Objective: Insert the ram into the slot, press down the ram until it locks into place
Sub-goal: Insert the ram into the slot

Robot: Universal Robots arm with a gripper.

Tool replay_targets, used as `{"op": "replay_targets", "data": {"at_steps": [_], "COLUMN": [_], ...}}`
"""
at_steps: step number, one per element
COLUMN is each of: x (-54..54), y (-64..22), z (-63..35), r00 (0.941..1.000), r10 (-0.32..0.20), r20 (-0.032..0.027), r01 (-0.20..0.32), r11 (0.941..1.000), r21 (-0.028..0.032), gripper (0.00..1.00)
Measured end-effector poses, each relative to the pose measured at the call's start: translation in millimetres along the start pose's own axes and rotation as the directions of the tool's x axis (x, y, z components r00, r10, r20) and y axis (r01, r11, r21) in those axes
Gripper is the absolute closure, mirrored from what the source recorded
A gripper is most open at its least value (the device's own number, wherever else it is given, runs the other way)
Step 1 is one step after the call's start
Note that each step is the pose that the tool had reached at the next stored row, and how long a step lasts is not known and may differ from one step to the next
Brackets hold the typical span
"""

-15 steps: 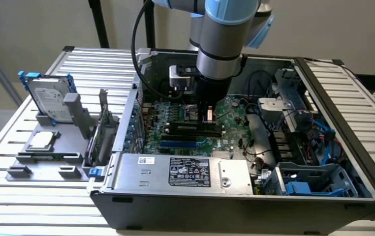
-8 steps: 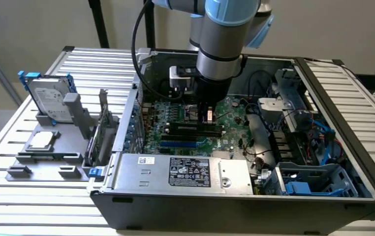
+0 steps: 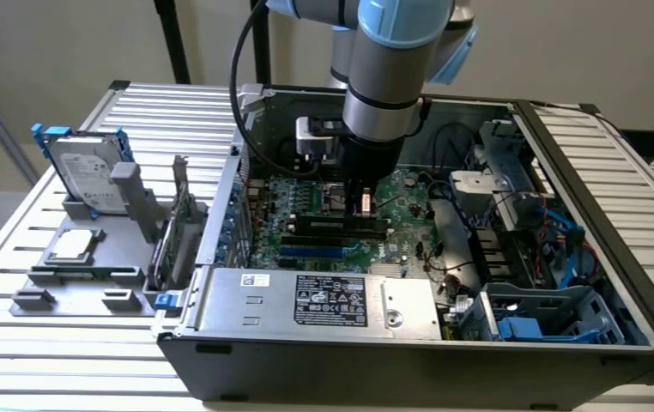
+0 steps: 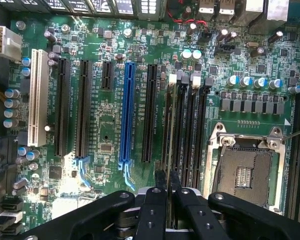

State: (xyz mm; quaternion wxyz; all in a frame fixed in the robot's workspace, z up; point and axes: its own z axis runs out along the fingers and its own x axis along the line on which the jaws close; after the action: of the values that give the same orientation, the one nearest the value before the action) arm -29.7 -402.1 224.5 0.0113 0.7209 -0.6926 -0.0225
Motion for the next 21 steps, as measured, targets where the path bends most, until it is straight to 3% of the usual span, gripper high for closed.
{"op": "replay_targets", "data": {"at_steps": [17,21], "x": [-0.8,-0.8], "y": [-0.2,-0.2], "z": [1.7,1.8], "r00": [1.0000,1.0000], "r10": [0.000,0.000], "r20": [-0.0004,-0.0006], "r01": [0.000,0.000], "r11": [1.0000,1.0000], "r21": [-0.0001,0.0000], "gripper": [0.86,0.79]}}
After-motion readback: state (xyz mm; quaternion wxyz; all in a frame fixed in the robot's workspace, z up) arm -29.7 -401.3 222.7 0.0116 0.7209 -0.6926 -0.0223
